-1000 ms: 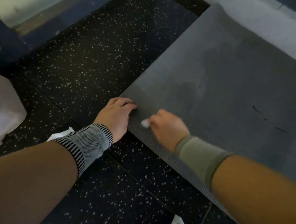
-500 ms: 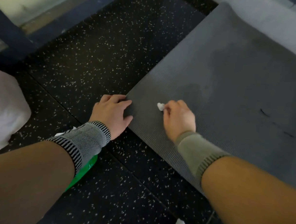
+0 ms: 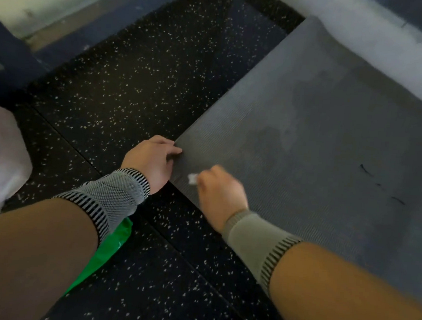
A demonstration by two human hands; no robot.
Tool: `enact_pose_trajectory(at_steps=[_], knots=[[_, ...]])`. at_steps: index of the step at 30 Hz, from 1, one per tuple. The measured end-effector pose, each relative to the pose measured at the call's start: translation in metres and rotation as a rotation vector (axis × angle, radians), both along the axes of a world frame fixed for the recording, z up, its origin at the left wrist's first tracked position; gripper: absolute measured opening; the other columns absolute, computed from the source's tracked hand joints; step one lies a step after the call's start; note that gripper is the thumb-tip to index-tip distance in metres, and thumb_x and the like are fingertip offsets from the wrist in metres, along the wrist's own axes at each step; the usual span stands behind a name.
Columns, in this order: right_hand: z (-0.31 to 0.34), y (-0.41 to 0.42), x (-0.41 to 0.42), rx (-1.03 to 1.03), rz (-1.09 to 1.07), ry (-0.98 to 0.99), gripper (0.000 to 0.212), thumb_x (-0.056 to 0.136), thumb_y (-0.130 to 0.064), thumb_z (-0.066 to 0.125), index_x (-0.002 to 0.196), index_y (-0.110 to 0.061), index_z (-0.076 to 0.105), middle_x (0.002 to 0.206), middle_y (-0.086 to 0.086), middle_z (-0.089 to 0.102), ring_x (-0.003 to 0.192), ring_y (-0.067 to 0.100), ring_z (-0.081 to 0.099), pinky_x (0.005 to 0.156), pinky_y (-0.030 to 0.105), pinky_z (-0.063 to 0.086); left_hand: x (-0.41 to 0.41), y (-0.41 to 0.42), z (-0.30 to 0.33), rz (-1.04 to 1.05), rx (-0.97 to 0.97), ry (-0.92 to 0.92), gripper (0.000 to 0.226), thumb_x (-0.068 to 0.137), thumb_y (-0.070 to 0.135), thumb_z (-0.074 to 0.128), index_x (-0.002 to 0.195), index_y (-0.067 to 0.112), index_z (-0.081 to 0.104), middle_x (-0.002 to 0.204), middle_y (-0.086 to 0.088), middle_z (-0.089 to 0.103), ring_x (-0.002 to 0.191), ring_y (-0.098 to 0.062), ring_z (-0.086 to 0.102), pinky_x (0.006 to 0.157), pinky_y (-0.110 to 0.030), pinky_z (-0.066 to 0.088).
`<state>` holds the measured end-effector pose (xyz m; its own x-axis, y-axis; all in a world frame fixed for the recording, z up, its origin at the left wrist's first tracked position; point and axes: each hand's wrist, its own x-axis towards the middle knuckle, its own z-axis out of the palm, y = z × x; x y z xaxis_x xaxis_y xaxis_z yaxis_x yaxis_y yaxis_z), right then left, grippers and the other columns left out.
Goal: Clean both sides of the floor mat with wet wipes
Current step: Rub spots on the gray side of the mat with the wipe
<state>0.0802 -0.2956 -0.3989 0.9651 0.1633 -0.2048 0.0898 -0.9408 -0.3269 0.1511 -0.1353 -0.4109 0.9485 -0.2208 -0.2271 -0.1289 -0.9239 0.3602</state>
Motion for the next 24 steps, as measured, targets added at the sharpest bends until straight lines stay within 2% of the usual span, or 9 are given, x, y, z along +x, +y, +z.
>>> enact_pose_trajectory(at_steps=[3, 5, 8, 11, 13, 15, 19, 20, 24], knots=[[0.0, -0.013, 0.008, 0.012, 0.232, -0.008, 0.02, 0.097, -0.023, 0.046, 0.107, -0.014, 0.061, 0.102, 0.005, 0.054, 0.091, 0.023, 0.055, 0.077, 0.034, 0.045, 0.0, 0.002, -0.001, 0.004, -0.044, -0.014, 0.034, 0.094, 0.015, 0.055, 0.123, 0.03, 0.063, 0.133, 0.014, 0.052, 0.113, -0.009, 0.054, 0.099, -0.029, 0.042], [0.0, -0.039, 0.035, -0.087, 0.048, -0.037, 0.024, 0.097, -0.024, 0.043, 0.109, -0.014, 0.061, 0.108, 0.007, 0.055, 0.096, 0.025, 0.055, 0.08, 0.034, 0.045, -0.002, 0.006, -0.003, -0.005, -0.059, -0.013, 0.036, 0.093, 0.014, 0.056, 0.125, 0.03, 0.062, 0.134, 0.014, 0.052, 0.113, -0.009, 0.054, 0.101, -0.029, 0.042], [-0.001, -0.053, 0.046, -0.126, -0.353, -0.067, 0.022, 0.097, -0.023, 0.044, 0.107, -0.012, 0.06, 0.105, 0.009, 0.054, 0.087, 0.026, 0.056, 0.069, 0.031, 0.042, -0.004, 0.008, -0.006, 0.018, -0.083, -0.009, 0.04, 0.092, 0.014, 0.058, 0.13, 0.027, 0.058, 0.135, 0.01, 0.049, 0.109, -0.01, 0.055, 0.099, -0.03, 0.046], [0.001, -0.005, 0.012, -0.055, -0.103, 0.016, 0.013, 0.096, -0.02, 0.049, 0.103, -0.015, 0.059, 0.102, 0.004, 0.051, 0.075, 0.017, 0.051, 0.067, 0.03, 0.046, -0.008, 0.006, -0.008, 0.068, -0.097, -0.027, 0.044, 0.091, 0.015, 0.06, 0.134, 0.022, 0.054, 0.133, 0.004, 0.047, 0.107, -0.014, 0.055, 0.094, -0.032, 0.048], [0.004, 0.01, -0.006, 0.032, 0.151, 0.024, 0.014, 0.095, -0.02, 0.049, 0.102, -0.015, 0.06, 0.099, 0.003, 0.051, 0.078, 0.018, 0.051, 0.071, 0.032, 0.048, -0.011, 0.005, -0.008, 0.062, -0.068, -0.057, 0.044, 0.092, 0.017, 0.059, 0.135, 0.021, 0.053, 0.132, 0.003, 0.048, 0.111, -0.017, 0.052, 0.094, -0.035, 0.046], [0.003, -0.008, 0.013, -0.005, 0.234, -0.003, 0.018, 0.096, -0.023, 0.046, 0.105, -0.016, 0.06, 0.101, 0.004, 0.052, 0.085, 0.02, 0.053, 0.074, 0.034, 0.048, -0.01, 0.008, -0.009, 0.035, -0.008, -0.092, 0.042, 0.093, 0.023, 0.057, 0.135, 0.023, 0.053, 0.13, 0.004, 0.05, 0.115, -0.018, 0.048, 0.093, -0.035, 0.044], [-0.003, -0.04, 0.055, -0.094, -0.294, -0.054, 0.021, 0.098, -0.027, 0.043, 0.105, -0.015, 0.059, 0.103, 0.005, 0.054, 0.085, 0.024, 0.056, 0.071, 0.033, 0.047, -0.007, 0.013, -0.008, 0.009, 0.038, -0.084, 0.042, 0.094, 0.029, 0.056, 0.135, 0.026, 0.053, 0.127, 0.007, 0.053, 0.116, -0.018, 0.044, 0.089, -0.033, 0.043], [-0.003, -0.031, 0.051, -0.09, -0.31, -0.072, 0.019, 0.097, -0.025, 0.043, 0.103, -0.015, 0.058, 0.101, 0.006, 0.054, 0.083, 0.024, 0.056, 0.07, 0.033, 0.048, -0.007, 0.012, -0.008, 0.014, 0.038, -0.078, 0.042, 0.094, 0.028, 0.056, 0.135, 0.026, 0.054, 0.126, 0.007, 0.052, 0.115, -0.017, 0.044, 0.09, -0.033, 0.043], [0.0, 0.017, 0.005, 0.035, 0.174, -0.032, 0.014, 0.095, -0.023, 0.048, 0.103, -0.018, 0.058, 0.097, 0.001, 0.052, 0.085, 0.019, 0.054, 0.073, 0.033, 0.049, -0.008, 0.01, -0.007, 0.033, 0.024, -0.06, 0.042, 0.094, 0.027, 0.055, 0.136, 0.026, 0.054, 0.126, 0.007, 0.051, 0.113, -0.016, 0.044, 0.091, -0.031, 0.041]])
